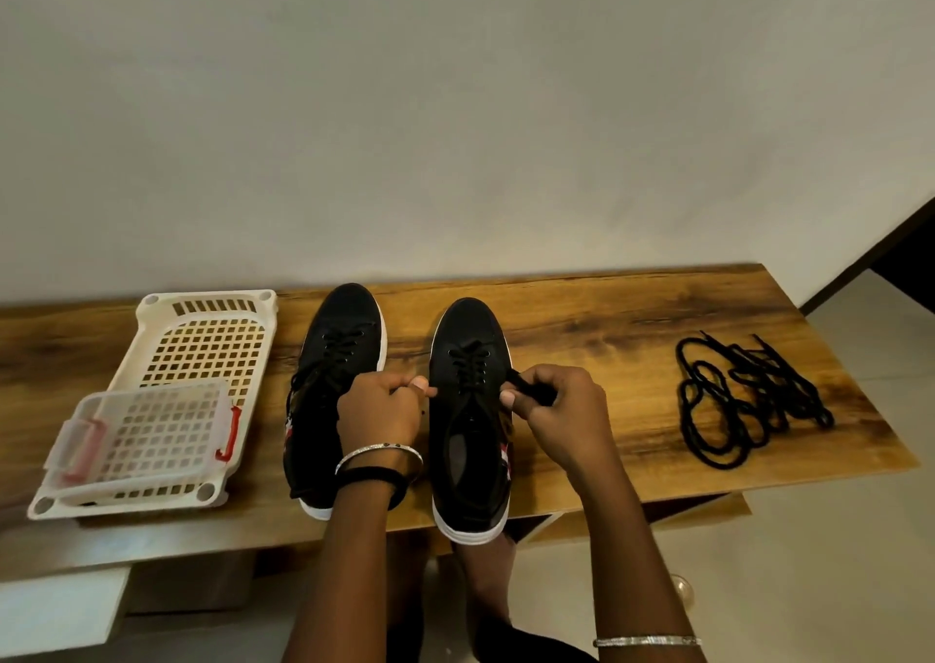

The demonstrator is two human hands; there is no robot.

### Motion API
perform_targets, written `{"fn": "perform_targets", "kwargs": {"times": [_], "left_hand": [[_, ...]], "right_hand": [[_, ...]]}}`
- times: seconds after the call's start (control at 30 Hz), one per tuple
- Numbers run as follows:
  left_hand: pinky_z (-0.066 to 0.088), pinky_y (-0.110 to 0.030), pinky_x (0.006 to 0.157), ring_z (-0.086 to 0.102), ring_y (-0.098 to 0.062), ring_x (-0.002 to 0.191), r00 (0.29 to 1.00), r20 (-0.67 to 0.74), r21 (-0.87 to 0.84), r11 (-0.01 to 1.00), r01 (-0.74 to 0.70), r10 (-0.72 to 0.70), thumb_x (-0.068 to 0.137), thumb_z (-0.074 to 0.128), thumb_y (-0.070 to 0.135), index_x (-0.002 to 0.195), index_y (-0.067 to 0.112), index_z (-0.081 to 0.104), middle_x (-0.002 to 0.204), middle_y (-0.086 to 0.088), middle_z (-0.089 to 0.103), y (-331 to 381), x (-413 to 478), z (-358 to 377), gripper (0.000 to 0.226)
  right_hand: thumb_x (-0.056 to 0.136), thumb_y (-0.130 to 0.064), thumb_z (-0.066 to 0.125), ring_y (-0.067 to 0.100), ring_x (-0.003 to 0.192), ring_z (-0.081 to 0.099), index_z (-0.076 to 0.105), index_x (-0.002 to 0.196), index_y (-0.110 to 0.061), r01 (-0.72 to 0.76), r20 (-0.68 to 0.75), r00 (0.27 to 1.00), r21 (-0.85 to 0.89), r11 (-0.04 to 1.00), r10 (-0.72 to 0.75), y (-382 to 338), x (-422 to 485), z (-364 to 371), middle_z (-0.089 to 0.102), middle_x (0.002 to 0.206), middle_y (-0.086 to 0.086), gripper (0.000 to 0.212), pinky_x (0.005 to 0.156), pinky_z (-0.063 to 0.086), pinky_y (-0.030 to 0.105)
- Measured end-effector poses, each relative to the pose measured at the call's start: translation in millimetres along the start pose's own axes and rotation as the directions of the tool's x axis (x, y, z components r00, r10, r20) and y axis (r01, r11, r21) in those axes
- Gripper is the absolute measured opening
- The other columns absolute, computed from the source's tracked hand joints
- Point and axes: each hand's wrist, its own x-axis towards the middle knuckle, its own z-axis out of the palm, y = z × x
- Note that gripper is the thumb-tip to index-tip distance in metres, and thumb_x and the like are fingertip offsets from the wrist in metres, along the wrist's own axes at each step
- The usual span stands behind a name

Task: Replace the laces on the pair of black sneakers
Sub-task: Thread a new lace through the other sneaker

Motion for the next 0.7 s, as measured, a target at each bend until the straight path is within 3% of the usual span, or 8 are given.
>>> {"fn": "perform_targets", "kwargs": {"times": [0.13, 0.23, 0.33, 0.4, 0.5, 0.57, 0.63, 0.7], "left_hand": [[0.054, -0.03, 0.08, 0.067, -0.014, 0.081, 0.994, 0.068, -0.067, 0.995, -0.077, 0.081, 0.091, 0.067, 0.016, 0.085, 0.026, 0.078, 0.077, 0.005, 0.071, -8, 4, 0, 0.016], [0.053, -0.022, 0.081, 0.066, -0.003, 0.083, 0.971, 0.098, -0.105, 0.972, -0.209, 0.22, 0.089, 0.069, 0.01, 0.097, 0.026, 0.076, 0.084, 0.011, 0.071, -6, 5, 1, 0.019], [0.053, -0.018, 0.077, 0.066, -0.001, 0.081, 0.94, 0.128, -0.073, 0.948, -0.31, 0.317, 0.087, 0.072, 0.014, 0.098, 0.024, 0.076, 0.084, 0.011, 0.071, -2, 7, 2, 0.015], [0.054, -0.019, 0.076, 0.065, -0.002, 0.078, 0.917, 0.163, -0.039, 0.931, -0.363, 0.365, 0.085, 0.074, 0.017, 0.095, 0.022, 0.077, 0.081, 0.011, 0.07, -2, 7, 4, 0.011], [0.054, -0.022, 0.076, 0.063, -0.003, 0.075, 0.892, 0.185, 0.032, 0.904, -0.426, 0.413, 0.083, 0.077, 0.016, 0.087, 0.023, 0.075, 0.078, 0.012, 0.069, -6, 10, 7, 0.008], [0.053, -0.021, 0.074, 0.063, -0.003, 0.075, 0.889, 0.179, 0.053, 0.898, -0.437, 0.422, 0.083, 0.077, 0.016, 0.083, 0.022, 0.073, 0.079, 0.012, 0.069, -7, 12, 8, 0.007], [0.051, -0.017, 0.072, 0.063, -0.003, 0.075, 0.888, 0.187, 0.057, 0.898, -0.437, 0.42, 0.084, 0.076, 0.015, 0.083, 0.019, 0.072, 0.079, 0.01, 0.068, -7, 14, 9, 0.006], [0.048, -0.014, 0.068, 0.062, -0.003, 0.074, 0.89, 0.2, 0.06, 0.901, -0.429, 0.411, 0.087, 0.073, 0.015, 0.086, 0.016, 0.07, 0.08, 0.008, 0.067, -7, 15, 10, 0.003]], "right_hand": [[0.086, -0.039, 0.078, 0.015, 0.085, 0.069, 0.078, 0.076, -0.013, -0.295, 0.08, 0.955, 0.316, 0.902, 0.285, 10, -1, -15, 0.076, 0.079, 0.0, 0.027, 0.072, 0.05, 0.03], [0.092, -0.056, 0.064, 0.023, 0.085, 0.066, 0.078, 0.077, -0.013, -0.437, -0.103, 0.882, 0.182, 0.881, 0.46, 19, 2, -20, 0.074, 0.079, 0.004, 0.047, 0.072, 0.047, 0.035], [0.091, -0.049, 0.069, 0.032, 0.089, 0.065, 0.064, 0.1, -0.007, -0.489, -0.293, 0.863, -0.277, 0.827, 0.412, 17, -1, -27, 0.069, 0.093, 0.011, 0.044, 0.062, 0.043, 0.033], [0.085, -0.034, 0.08, 0.038, 0.095, 0.066, 0.047, 0.122, -0.007, -0.48, -0.365, 0.862, -0.362, 0.799, 0.352, 8, -5, -26, 0.067, 0.105, 0.016, 0.055, 0.065, 0.045, 0.036], [0.082, -0.025, 0.082, 0.038, 0.095, 0.066, 0.039, 0.123, -0.011, -0.311, -0.459, 0.882, -0.387, 0.868, 0.111, -1, -6, -19, 0.068, 0.104, 0.017, 0.062, 0.075, 0.054, 0.044], [0.082, -0.031, 0.082, 0.026, 0.097, 0.065, 0.051, 0.113, -0.015, -0.137, -0.397, 0.918, -0.305, 0.942, 0.005, -3, -4, -17, 0.068, 0.105, 0.005, 0.047, 0.079, 0.054, 0.041], [0.084, -0.033, 0.081, 0.013, 0.09, 0.066, 0.066, 0.097, -0.018, -0.048, -0.141, 0.989, -0.034, 0.998, 0.043, -6, -3, -13, 0.071, 0.097, -0.006, 0.025, 0.075, 0.054, 0.033], [0.085, -0.032, 0.08, 0.007, 0.085, 0.067, 0.074, 0.092, -0.022, -0.017, 0.115, 0.993, 0.024, 1.0, 0.014, -3, -3, -7, 0.073, 0.09, -0.008, 0.014, 0.073, 0.053, 0.026]]}}
